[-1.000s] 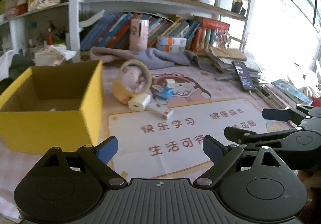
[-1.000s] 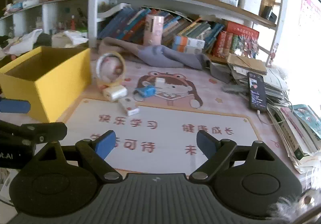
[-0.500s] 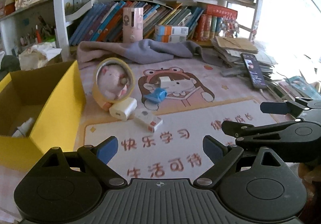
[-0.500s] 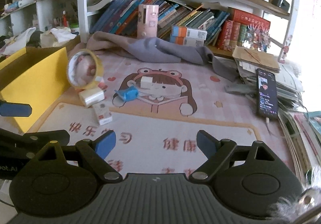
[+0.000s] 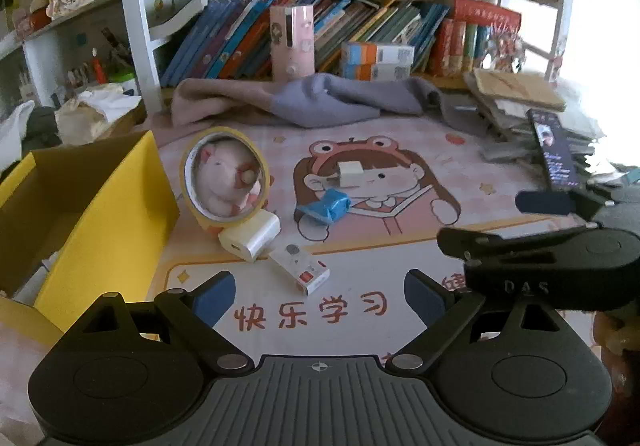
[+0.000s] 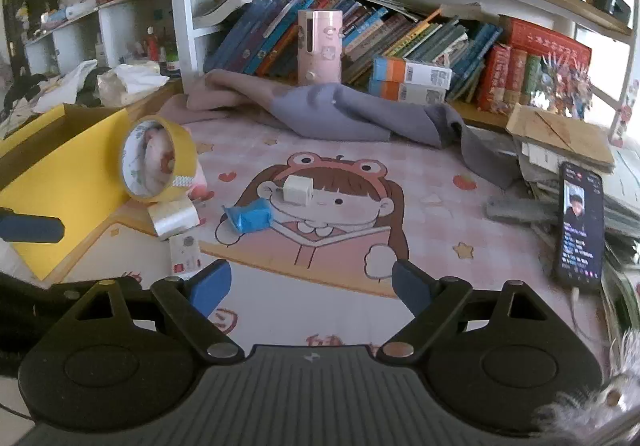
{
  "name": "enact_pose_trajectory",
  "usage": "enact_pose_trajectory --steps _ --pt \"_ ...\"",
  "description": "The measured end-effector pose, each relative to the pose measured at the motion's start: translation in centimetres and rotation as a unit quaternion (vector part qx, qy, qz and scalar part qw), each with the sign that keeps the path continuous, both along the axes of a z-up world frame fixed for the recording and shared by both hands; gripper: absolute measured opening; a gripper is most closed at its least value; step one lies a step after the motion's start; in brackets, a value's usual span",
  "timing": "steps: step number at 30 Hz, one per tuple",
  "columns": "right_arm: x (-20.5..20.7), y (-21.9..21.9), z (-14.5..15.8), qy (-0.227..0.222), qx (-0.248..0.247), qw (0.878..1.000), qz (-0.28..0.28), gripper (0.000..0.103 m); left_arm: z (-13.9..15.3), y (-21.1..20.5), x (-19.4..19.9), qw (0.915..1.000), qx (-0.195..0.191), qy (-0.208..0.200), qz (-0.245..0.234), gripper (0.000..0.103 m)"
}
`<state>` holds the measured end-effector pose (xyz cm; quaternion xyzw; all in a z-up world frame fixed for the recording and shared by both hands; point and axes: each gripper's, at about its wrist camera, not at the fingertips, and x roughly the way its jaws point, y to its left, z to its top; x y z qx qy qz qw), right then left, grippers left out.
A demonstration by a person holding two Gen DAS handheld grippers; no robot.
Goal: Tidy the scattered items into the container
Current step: 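Move the right tool toward the blue clip while the left tool approaches the white-red carton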
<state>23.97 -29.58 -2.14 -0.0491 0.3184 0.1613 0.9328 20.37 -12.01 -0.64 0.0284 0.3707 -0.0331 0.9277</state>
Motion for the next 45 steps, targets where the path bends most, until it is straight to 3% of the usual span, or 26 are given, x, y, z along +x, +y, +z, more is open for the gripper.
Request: enact_pose_trajectory --steps 8,12,21,29,31,34,42,45 --pt "2.6 -0.9 -0.6 0.011 0.027 0.999 0.018 0.087 -0.3 -1.1 1.5 0.9995 0.017 0.015 0.022 0.094" --pt "3.6 -1.4 -1.0 0.018 0.039 0.999 0.011 0.087 -1.0 -1.3 2.2 0.9999 0.003 0.003 0.014 0.094" --pt "5.4 -2.2 -1.6 0.026 0.06 0.998 0.003 0.087 -2.8 -1.9 4.6 0.9981 0.018 0.041 0.042 0.094" --pt "6.9 -2.5 -2.1 0.032 0.077 0.997 0.0 0.087 -3.4 -1.4 5.5 0.9961 -0.015 0.069 0.054 0.098" --pt "7.2 -2.5 -2.2 0.031 0.081 0.996 0.003 0.087 -3.6 -1.5 5.6 0.9957 -0.005 0.072 0.057 0.098" --pt "7.7 -2.3 -2.3 0.027 0.083 0.996 0.014 0.085 -4.0 -1.9 6.0 0.995 0.02 0.08 0.056 0.098" --pt "9.6 -0.8 -3.3 0.045 0.088 0.992 0.075 0.083 -4.9 -1.8 6.8 0.9939 0.034 0.08 0.067 0.095" --pt "10.0 0.2 -3.6 0.052 0.08 0.99 0.101 0.076 -5.3 -1.3 7.3 0.993 0.023 0.088 0.076 0.088"
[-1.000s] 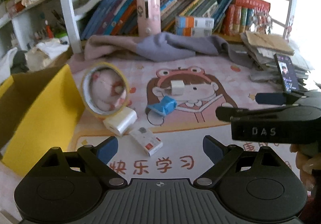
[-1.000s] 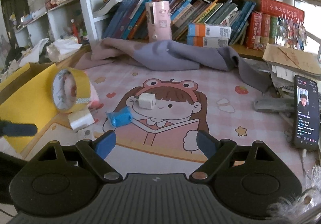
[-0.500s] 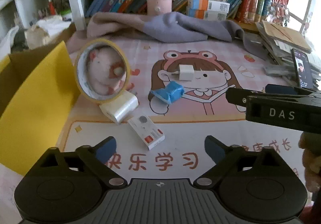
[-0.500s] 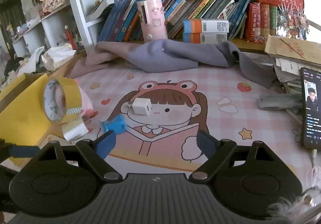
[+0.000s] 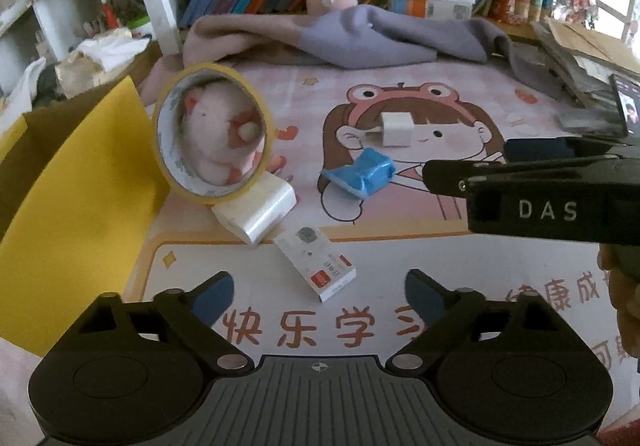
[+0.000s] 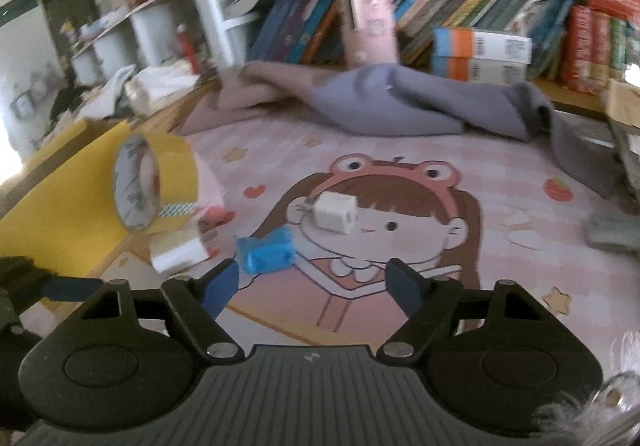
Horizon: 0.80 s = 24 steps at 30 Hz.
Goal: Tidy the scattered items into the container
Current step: 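Move the right tool toward the blue clip while the left tool approaches the white-red carton, then grasp the blue clip with the right tool while the left tool grasps the white-red carton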
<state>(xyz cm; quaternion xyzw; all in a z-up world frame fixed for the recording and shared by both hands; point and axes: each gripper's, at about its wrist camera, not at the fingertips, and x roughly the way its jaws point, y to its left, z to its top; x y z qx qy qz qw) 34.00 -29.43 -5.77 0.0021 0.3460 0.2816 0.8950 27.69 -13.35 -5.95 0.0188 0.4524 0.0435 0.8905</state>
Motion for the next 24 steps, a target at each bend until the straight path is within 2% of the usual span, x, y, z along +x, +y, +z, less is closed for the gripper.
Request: enact_pose_trajectory --steps 3,7,10,14,15,16,18,20,22,24 --pt "0.7 1.0 -0.3 0.002 -0.009 1.0 0.024 0.071 -0.6 0.6 0.6 0.9998 -0.014 0.003 0.013 0.079" --pt "2.1 3.2 -0.8 -0.001 -0.031 0.997 0.069 0.071 -1.5 1.6 1.5 0.998 -0.04 0.012 0.048 0.064" --pt "3.5 5.5 -1.5 -0.001 -0.058 0.993 0.103 0.071 -1.8 2.4 2.1 0.9941 -0.072 0.011 0.081 0.063" --pt "4.4 7.5 -2.6 -0.001 -0.089 0.989 0.121 0.071 -1.9 2.0 2.8 0.9955 -0.056 0.004 0.076 0.059" --pt "4.6 7.6 -2.8 0.002 -0.09 0.988 0.123 0.071 -2.0 1.9 3.0 0.9957 -0.056 0.007 0.074 0.056" --pt "4.7 7.7 -3.0 0.005 -0.09 0.988 0.123 0.068 -2.2 1.9 3.1 0.9955 -0.06 0.012 0.073 0.051" --pt "4.9 7.6 -3.5 0.014 -0.092 0.988 0.121 0.061 -2.5 1.7 3.1 0.996 -0.054 0.011 0.071 0.049" --pt "4.7 7.5 -3.6 0.005 -0.096 0.988 0.121 0.055 -2.6 1.7 3.4 0.9965 -0.048 0.01 0.068 0.049" --pt "4.7 7.1 -3.6 -0.004 -0.101 0.988 0.117 0.041 -2.7 1.6 3.5 0.9964 -0.047 0.011 0.069 0.049" --pt "4.9 6.7 -3.6 -0.007 -0.107 0.989 0.105 0.04 -2.6 1.7 3.5 0.9959 -0.054 0.01 0.072 0.05"
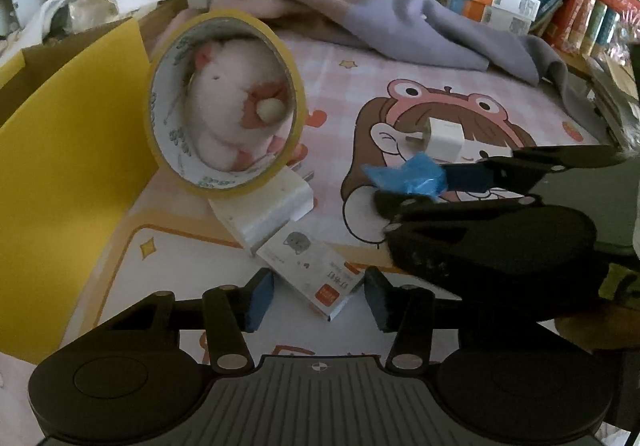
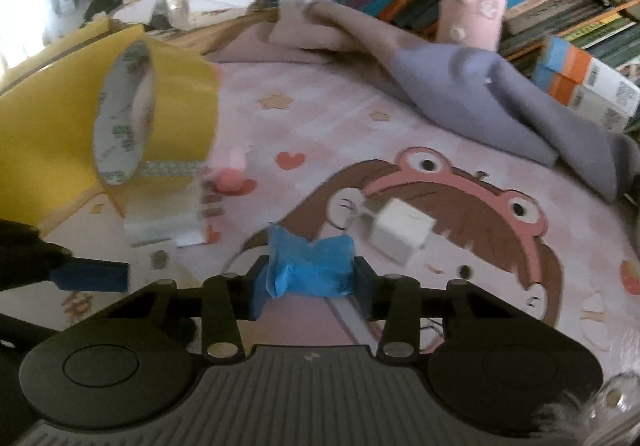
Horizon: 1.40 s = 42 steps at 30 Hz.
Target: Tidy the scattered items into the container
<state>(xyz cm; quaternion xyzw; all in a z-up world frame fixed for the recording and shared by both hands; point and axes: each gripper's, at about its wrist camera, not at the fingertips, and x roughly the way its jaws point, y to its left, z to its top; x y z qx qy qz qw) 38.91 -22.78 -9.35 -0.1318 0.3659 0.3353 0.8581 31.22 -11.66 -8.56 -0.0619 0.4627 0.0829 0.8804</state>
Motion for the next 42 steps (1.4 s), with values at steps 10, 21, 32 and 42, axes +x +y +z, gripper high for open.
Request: enact_pose_trajectory --steps 10,21,32,42 --pt "-0.7 -3.8 1.1 0.006 0.021 0.998 -0.05 0.039 -0.1 0.3 0.4 0.9997 -0.013 -0.004 0.022 0.066" --pt "-3.9 -5.8 1.6 0.017 0.041 0.998 -0.051 0.039 0.2 0.0 -0.6 0.9984 -0.028 -0.007 -0.049 0.031" --pt "-4.9 -6.5 0.7 0.023 0.024 0.998 -0.058 0.039 -0.1 -1.0 0.5 0.998 0.02 -0.006 -0.06 0.037" --pt "-5.8 -6.9 1.6 0.005 0.023 0.997 -0.068 0.039 1.4 -1.3 -0.6 0.9959 0.023 -0.022 -0.085 0.028"
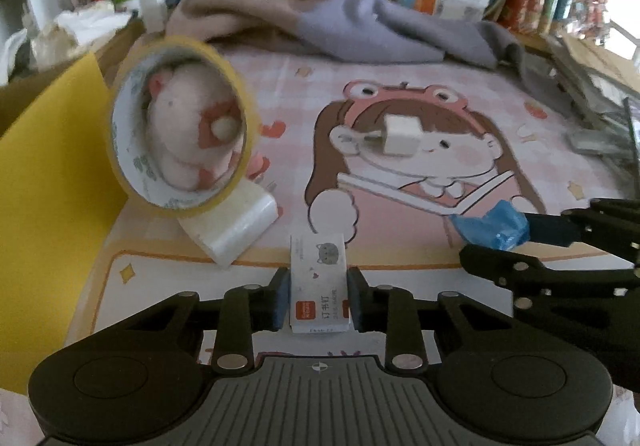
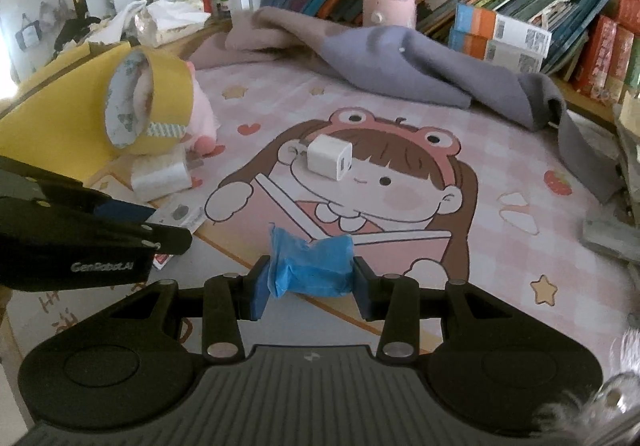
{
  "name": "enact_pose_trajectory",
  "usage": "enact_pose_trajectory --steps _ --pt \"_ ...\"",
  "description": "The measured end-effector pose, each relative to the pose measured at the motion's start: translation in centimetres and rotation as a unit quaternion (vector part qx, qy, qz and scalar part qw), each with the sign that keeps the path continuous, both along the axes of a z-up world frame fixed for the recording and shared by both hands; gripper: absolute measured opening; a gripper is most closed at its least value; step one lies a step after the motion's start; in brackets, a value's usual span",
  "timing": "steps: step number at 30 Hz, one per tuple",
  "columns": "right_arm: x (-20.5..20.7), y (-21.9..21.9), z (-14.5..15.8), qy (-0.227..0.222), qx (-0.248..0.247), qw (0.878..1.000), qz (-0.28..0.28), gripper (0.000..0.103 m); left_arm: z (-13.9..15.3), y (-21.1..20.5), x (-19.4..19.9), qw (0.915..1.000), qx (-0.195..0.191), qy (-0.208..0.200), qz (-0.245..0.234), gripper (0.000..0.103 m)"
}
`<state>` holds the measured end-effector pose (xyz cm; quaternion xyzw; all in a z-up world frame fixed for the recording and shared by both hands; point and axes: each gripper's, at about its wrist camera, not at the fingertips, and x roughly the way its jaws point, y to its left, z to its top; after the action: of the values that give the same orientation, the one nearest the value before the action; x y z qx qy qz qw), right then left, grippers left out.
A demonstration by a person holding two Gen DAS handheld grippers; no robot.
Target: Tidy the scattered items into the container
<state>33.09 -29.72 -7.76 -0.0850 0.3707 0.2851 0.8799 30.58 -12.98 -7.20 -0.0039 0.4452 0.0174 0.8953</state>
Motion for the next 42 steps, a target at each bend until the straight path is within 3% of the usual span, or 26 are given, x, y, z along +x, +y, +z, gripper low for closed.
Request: enact_pose_trajectory --steps 6,21,29,42 --pt "-0.9 -0.3 1.7 -0.015 0.012 1.0 -0.008 0.039 3.1 -0.6 -1.6 0.9992 -0.001 -0.026 -0.031 0.028" --pt "-4.9 -0.6 6.8 -0.038 0.03 0.999 0.001 0.039 7.9 1.1 -6.5 0.9946 -0.046 -0.082 -0.043 0.028" --pt "-7.3 -0.3 8.1 -0.051 0.018 0.998 -0.026 0.039 8.0 3.1 -8.0 0.991 -0.088 -0.088 -0.048 0.028" --pt "-12.3 2.5 9.8 -0.061 0.02 0.993 -0.102 0.039 9.1 5.7 -11.7 0.9768 -0.109 -0.12 -0.139 0.028"
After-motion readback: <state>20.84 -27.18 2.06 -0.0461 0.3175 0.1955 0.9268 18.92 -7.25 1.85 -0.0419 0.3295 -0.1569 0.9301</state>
